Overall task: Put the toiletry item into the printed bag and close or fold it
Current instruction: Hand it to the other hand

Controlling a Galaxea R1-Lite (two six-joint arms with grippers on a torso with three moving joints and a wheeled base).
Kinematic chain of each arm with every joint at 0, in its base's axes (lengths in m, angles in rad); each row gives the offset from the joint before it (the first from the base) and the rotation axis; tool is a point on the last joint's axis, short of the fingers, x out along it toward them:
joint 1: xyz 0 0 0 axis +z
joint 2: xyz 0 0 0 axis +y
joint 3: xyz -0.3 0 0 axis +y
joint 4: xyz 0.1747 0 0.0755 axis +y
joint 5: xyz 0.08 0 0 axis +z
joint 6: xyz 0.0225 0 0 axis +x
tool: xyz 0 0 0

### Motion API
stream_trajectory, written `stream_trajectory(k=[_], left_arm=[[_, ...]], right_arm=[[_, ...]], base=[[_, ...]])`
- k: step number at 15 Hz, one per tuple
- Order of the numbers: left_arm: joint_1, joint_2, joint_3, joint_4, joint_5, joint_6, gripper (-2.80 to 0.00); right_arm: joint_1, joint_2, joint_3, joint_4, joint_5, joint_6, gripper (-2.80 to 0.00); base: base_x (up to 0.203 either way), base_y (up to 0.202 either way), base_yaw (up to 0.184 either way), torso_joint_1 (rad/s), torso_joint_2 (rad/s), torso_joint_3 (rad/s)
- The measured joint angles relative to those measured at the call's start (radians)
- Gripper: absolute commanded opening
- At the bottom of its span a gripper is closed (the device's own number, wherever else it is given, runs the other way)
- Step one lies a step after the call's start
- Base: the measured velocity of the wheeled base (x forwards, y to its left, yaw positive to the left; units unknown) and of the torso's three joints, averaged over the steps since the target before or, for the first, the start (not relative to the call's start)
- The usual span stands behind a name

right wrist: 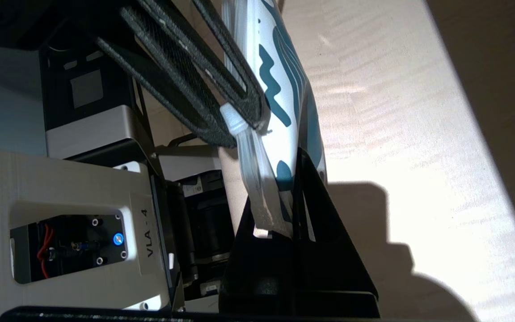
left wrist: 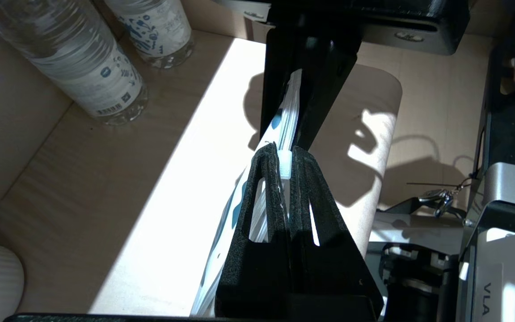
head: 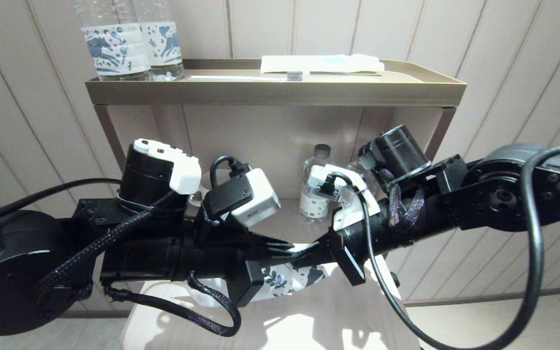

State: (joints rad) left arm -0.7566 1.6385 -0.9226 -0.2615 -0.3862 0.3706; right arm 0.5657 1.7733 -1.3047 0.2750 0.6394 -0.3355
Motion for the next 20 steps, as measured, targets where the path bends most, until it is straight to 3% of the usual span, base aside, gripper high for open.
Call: stream_trajectory(k=[8, 20], left_arm=[[0.001, 0.002, 0.006, 0.007, 0.005, 0.002, -2.80], [0.000, 0.005, 0.007, 0.002, -0.002, 0.001, -2.80]], right_arm=[[-0.030, -0.092, 0.092, 0.004, 0.000, -0.022, -2.80], [-0.025, -0.109, 0.074, 0.001, 0.006, -0.020, -2.80]], base=[[0.000, 0.000, 0.000, 0.000, 0.00, 0.000], [0.000, 0.000, 0.000, 0.000, 0.00, 0.000]])
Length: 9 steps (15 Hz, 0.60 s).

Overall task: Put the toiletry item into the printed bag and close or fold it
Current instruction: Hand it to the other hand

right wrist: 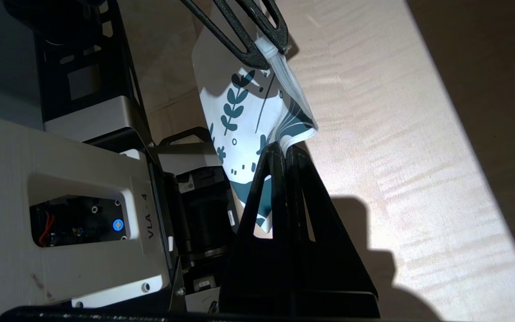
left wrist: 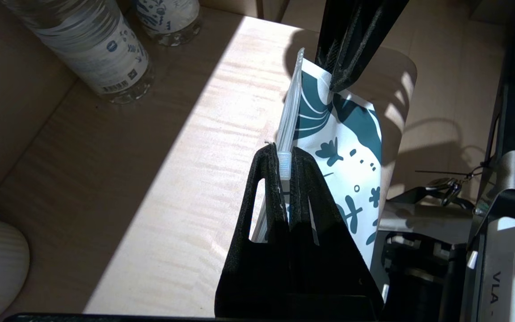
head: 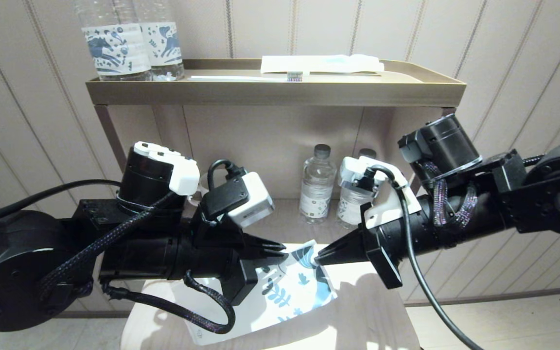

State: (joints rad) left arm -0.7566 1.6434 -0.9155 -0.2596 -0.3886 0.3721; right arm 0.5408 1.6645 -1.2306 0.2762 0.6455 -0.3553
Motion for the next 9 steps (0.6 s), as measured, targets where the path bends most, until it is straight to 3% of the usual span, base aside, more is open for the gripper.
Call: stream_trajectory(k=[1, 2, 9], left_arm=[[0.000, -0.001, 0.000, 0.000, 0.000, -0.001, -2.80], [0.000, -0.003, 0.000, 0.000, 0.000, -0.001, -2.80], [0.000, -0.010, 0.000, 0.000, 0.000, 0.000, -2.80]], right_arm=[[-0.002, 0.004, -0.001, -0.001, 0.000, -0.001, -2.80], [-0.004, 0.011, 0.000, -0.001, -0.002, -0.003, 0.00], [-0.004, 0.057, -0.023, -0.008, 0.001, 0.002, 0.00]], base=[[0.000, 0.000, 0.000, 0.000, 0.00, 0.000], [0.000, 0.000, 0.000, 0.000, 0.00, 0.000], [0.000, 0.000, 0.000, 0.000, 0.00, 0.000]])
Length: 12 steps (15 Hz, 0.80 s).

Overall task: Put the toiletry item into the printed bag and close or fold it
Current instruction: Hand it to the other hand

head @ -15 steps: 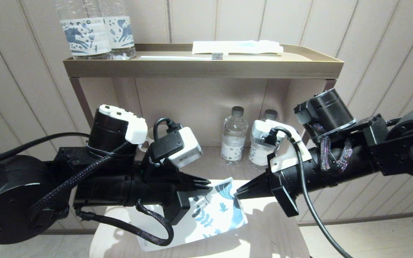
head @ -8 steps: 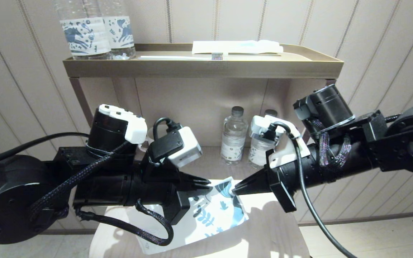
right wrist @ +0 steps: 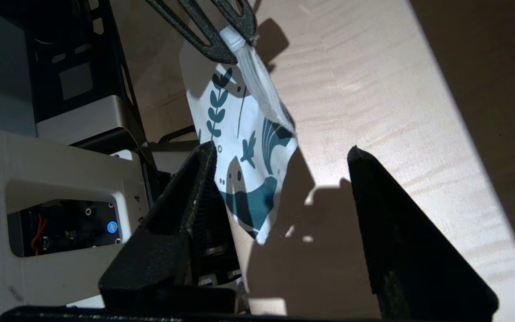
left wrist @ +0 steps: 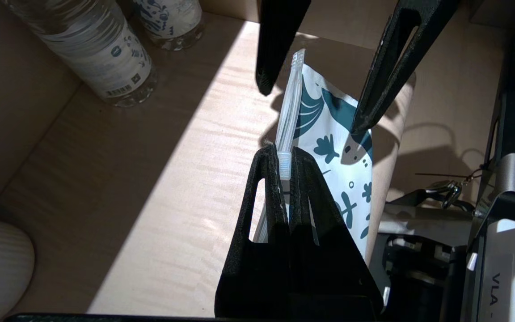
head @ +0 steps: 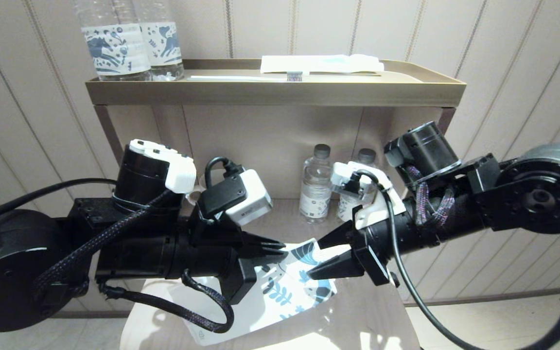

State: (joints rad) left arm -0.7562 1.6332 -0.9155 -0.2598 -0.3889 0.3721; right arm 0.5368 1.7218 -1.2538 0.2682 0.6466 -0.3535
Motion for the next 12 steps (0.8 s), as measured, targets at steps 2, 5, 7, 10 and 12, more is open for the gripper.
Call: stream_trajectory(k=[2, 5, 7, 10, 12], left_arm=[[0.000, -0.001, 0.001, -0.001, 0.000, 0.000, -2.80], [0.000, -0.001, 0.002, 0.000, 0.000, 0.000, -2.80], [0.000, -0.001, 0.002, -0.001, 0.000, 0.000, -2.80], [0.000, 0.000, 0.002, 0.000, 0.000, 0.000, -2.80], [0.000, 0.001, 0.002, -0.001, 0.000, 0.000, -2.80]], right_arm=[[0.004, 0.026, -0.025, 0.000, 0.001, 0.008, 0.00], [0.011, 0.075, -0.076, 0.001, 0.002, 0.021, 0.00], [0.016, 0.100, -0.099, 0.002, 0.010, 0.036, 0.00], [0.023, 0.122, -0.109, 0.002, 0.034, 0.053, 0.00], [0.027, 0.132, -0.117, 0.002, 0.045, 0.055, 0.00]], base=[[0.000, 0.000, 0.000, 0.000, 0.00, 0.000], [0.000, 0.000, 0.000, 0.000, 0.00, 0.000], [0.000, 0.000, 0.000, 0.000, 0.00, 0.000], [0.000, 0.000, 0.000, 0.000, 0.00, 0.000], [0.000, 0.000, 0.000, 0.000, 0.00, 0.000]])
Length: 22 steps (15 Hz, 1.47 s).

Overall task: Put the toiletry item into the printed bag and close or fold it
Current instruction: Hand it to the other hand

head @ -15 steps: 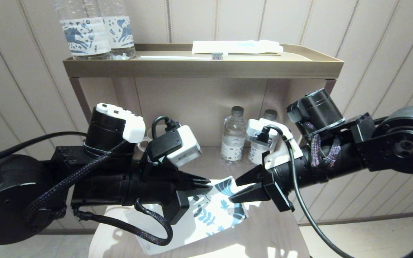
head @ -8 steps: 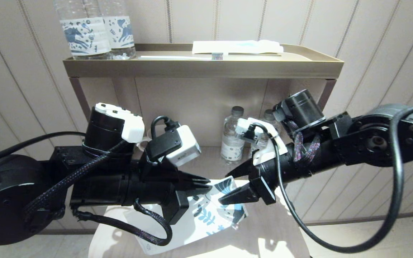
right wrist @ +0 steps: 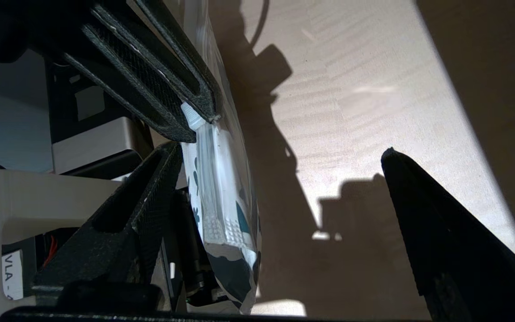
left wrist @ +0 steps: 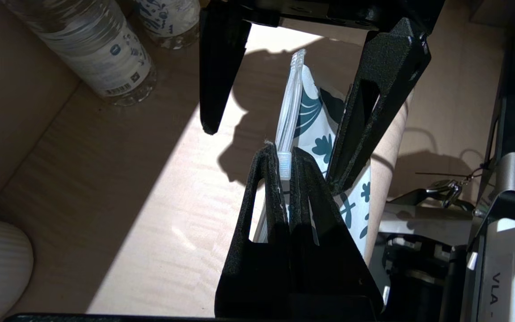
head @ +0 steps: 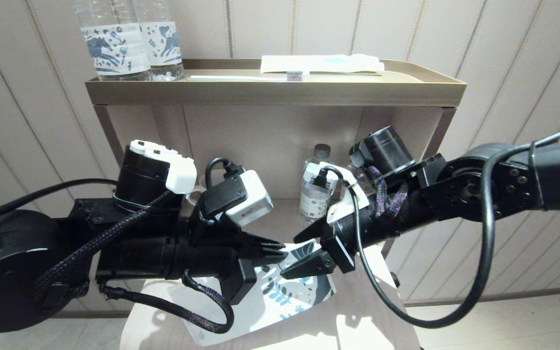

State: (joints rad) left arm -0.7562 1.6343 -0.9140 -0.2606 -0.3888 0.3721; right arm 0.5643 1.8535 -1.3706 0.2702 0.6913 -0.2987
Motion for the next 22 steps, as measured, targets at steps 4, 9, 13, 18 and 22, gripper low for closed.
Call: stream_trajectory(k=[4, 9, 13, 18, 22], left_arm=[[0.000, 0.002, 0.000, 0.000, 0.000, 0.000, -2.80], [0.000, 0.002, 0.000, 0.000, 0.000, 0.000, -2.80], [0.000, 0.002, 0.000, 0.000, 0.000, 0.000, -2.80], [-0.003, 0.004, -0.001, 0.003, 0.000, 0.000, -2.80], [-0.008, 0.006, 0.003, 0.001, 0.001, 0.000, -2.80]], right_arm=[[0.005, 0.012, -0.012, 0.000, 0.002, 0.011, 0.00], [0.011, 0.020, -0.014, 0.000, 0.005, 0.013, -2.80], [0.012, 0.022, -0.020, -0.002, 0.019, 0.013, -2.80], [0.035, 0.020, -0.032, -0.001, 0.022, 0.013, -2.80], [0.040, 0.016, -0.034, 0.000, 0.022, 0.013, -2.80]], base=[[0.000, 0.000, 0.000, 0.000, 0.00, 0.000], [0.000, 0.000, 0.000, 0.000, 0.00, 0.000], [0.000, 0.000, 0.000, 0.000, 0.00, 0.000], [0.000, 0.000, 0.000, 0.000, 0.00, 0.000], [0.000, 0.000, 0.000, 0.000, 0.00, 0.000]])
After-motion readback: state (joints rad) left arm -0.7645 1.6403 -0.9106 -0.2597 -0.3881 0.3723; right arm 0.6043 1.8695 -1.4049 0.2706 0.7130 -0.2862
